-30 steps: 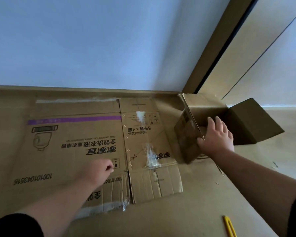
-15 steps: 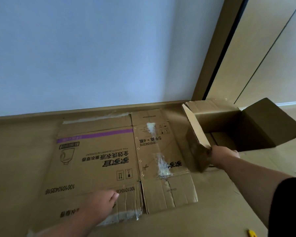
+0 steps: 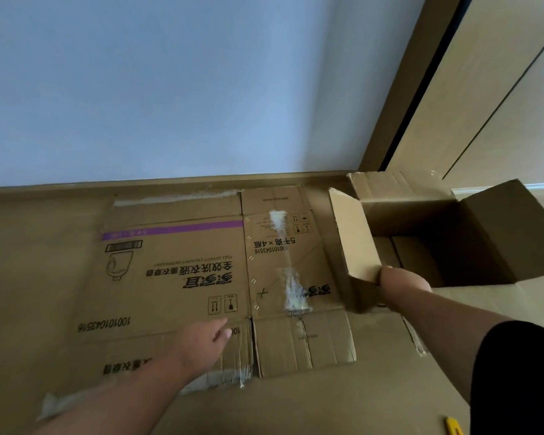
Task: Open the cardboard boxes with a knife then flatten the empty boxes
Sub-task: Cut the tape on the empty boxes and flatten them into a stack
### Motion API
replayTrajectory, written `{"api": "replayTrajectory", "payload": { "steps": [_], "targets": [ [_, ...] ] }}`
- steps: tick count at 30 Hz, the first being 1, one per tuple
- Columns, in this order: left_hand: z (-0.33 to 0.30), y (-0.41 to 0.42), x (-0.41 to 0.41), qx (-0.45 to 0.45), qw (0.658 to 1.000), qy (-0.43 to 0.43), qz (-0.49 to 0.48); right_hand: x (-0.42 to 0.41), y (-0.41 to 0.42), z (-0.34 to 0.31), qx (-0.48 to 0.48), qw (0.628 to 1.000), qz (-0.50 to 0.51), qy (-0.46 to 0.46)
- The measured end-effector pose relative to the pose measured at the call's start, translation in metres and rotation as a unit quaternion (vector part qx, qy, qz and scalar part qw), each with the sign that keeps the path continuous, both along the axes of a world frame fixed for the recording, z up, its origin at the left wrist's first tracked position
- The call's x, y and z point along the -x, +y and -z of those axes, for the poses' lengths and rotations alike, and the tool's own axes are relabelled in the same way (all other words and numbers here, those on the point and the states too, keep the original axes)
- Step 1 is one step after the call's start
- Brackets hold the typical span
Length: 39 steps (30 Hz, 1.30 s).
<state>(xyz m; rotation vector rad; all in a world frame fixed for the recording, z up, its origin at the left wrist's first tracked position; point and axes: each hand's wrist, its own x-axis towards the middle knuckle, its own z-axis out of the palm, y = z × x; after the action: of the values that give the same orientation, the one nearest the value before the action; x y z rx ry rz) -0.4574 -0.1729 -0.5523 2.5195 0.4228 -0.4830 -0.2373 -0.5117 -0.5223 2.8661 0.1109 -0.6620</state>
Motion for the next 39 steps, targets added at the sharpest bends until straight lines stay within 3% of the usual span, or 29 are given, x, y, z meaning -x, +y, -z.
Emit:
{"api": "replayTrajectory", "payload": {
  "steps": [7, 13, 19, 23, 26, 28, 31, 32, 35, 39],
  "targets": [
    [-0.036, -0.079, -0.065, 0.116, 0.993, -0.024, 0.009, 0.015, 0.001, -0.015, -0.037, 0.996, -0.051, -0.069],
    [-0.079, -0.132, -0.115, 0.104, 0.992, -0.05, 0.047, 0.017, 0.015, -0.063, -0.111, 0.984, -0.065, -0.12],
    [-0.105, -0.092, -0.118, 0.083, 0.994, -0.068, -0.013, 0.03, 0.053, -0.126, -0.271, 0.951, -0.048, -0.138],
    [-0.132, -0.041, -0.1, 0.082, 0.983, -0.143, -0.076, 0.044, 0.081, -0.161, -0.384, 0.913, -0.055, -0.129],
    [-0.157, -0.01, -0.067, 0.094, 0.948, -0.252, -0.168, 0.059, 0.102, -0.179, -0.499, 0.86, 0.0, -0.108],
    [-0.171, 0.01, -0.04, 0.093, 0.909, -0.313, -0.257, 0.069, 0.116, -0.186, -0.591, 0.8, 0.068, -0.084],
    [-0.177, 0.042, -0.008, 0.115, 0.882, -0.3, -0.346, 0.086, 0.132, -0.191, -0.695, 0.695, 0.186, -0.013],
    [-0.176, 0.051, 0.001, 0.134, 0.877, -0.274, -0.372, 0.09, 0.136, -0.191, -0.705, 0.679, 0.207, 0.003],
    [-0.154, 0.082, 0.023, 0.233, 0.832, -0.184, -0.469, 0.097, 0.144, -0.179, -0.669, 0.704, 0.238, 0.017],
    [-0.112, 0.112, 0.044, 0.423, 0.709, -0.097, -0.555, 0.107, 0.158, -0.15, -0.655, 0.701, 0.28, 0.048]
  ]
}}
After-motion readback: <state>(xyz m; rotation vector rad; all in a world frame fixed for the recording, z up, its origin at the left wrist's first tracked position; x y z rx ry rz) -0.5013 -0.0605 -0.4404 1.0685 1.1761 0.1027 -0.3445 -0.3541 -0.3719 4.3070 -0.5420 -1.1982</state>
